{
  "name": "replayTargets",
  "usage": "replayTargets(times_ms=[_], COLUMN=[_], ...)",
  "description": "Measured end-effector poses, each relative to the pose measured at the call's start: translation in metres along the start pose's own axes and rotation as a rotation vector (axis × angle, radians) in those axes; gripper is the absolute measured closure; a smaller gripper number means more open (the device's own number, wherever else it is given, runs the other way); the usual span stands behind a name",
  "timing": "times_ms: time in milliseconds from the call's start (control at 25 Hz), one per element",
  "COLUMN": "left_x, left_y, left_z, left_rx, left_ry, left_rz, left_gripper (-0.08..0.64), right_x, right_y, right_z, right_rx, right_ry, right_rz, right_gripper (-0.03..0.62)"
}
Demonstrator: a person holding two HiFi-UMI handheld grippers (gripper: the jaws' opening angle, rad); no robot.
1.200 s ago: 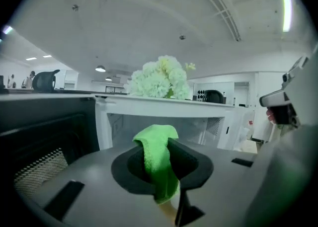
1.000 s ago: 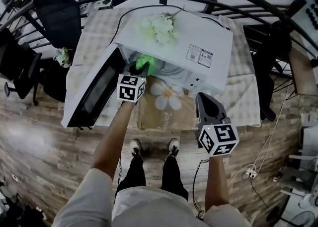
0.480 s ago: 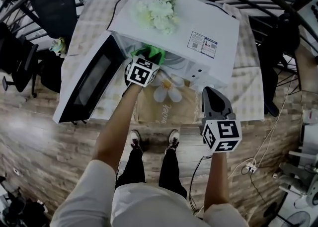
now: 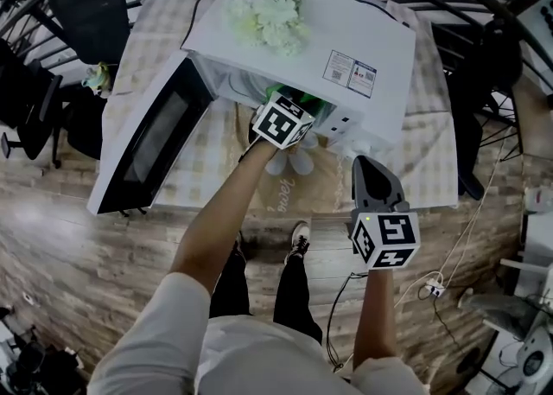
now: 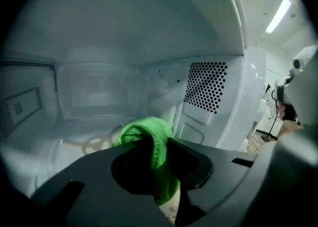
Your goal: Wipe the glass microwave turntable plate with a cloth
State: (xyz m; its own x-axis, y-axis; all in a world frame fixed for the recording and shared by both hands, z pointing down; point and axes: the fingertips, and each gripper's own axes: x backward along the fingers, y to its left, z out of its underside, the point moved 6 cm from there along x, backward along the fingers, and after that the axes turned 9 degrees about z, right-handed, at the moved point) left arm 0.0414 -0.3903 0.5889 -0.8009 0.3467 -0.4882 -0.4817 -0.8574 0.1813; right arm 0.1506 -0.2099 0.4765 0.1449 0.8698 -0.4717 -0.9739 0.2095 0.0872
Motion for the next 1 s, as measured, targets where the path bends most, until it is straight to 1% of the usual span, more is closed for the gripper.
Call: replayTargets(times_ms=[80, 120, 200, 280, 360, 400, 440, 520, 640, 720, 800, 920, 1000], left_x=[0.005, 0.011, 0.027, 0.046, 0.06, 0.063, 0.063, 0.057, 0.039, 0.029, 0.021, 0.008, 0.0], left_y=[0.004, 0.009, 0.026, 0.049, 0.073, 0.084, 0.094, 0.108, 0.12, 0.123, 0.117, 0.096, 0.081], left_z=[-0.003, -0.004, -0.006, -0.005, -0.001, 0.001, 0.002, 0.004, 0.006, 0.007, 0.005, -0.007, -0.014], left_rx=[0.01, 0.009, 0.001, 0.003, 0.016, 0.017, 0.015, 0.014, 0.019, 0.013, -0.024, -0.129, -0.178], left_ry=[-0.052, -0.078, -0.123, -0.149, -0.154, -0.147, -0.134, -0.092, -0.018, 0.009, 0.009, -0.005, -0.01], left_rz=[-0.014, -0.043, -0.143, -0.283, -0.418, -0.47, -0.509, -0.551, -0.558, -0.538, -0.477, -0.35, -0.284], left_gripper=[0.479, 0.479, 0.479, 0.479, 0.479, 0.479, 0.479, 0.479, 0.479, 0.48, 0.48, 0.48, 0.479], right_x=[0.0, 0.0, 0.0, -0.001, -0.002, -0.004, -0.005, -0.008, -0.01, -0.011, -0.012, -0.014, -0.015], right_y=[-0.001, -0.002, -0.004, -0.005, -0.005, -0.005, -0.006, -0.009, -0.013, -0.016, -0.02, -0.021, -0.016], right_z=[0.0, 0.0, -0.001, -0.002, -0.002, -0.001, 0.0, 0.005, 0.011, 0.014, 0.016, 0.02, 0.02], right_rx=[0.002, 0.004, 0.008, 0.014, 0.02, 0.023, 0.024, 0.024, 0.032, 0.037, 0.03, 0.022, 0.027], right_ry=[0.002, 0.002, -0.001, -0.009, -0.012, -0.009, -0.006, 0.006, 0.026, 0.033, 0.036, 0.042, 0.043], right_rz=[0.002, 0.003, 0.009, 0.018, 0.014, 0.009, 0.005, 0.001, 0.002, 0.006, 0.009, 0.006, -0.004], right_gripper=[0.58, 0.58, 0.58, 0.58, 0.58, 0.58, 0.58, 0.58, 0.58, 0.58, 0.58, 0.58, 0.58])
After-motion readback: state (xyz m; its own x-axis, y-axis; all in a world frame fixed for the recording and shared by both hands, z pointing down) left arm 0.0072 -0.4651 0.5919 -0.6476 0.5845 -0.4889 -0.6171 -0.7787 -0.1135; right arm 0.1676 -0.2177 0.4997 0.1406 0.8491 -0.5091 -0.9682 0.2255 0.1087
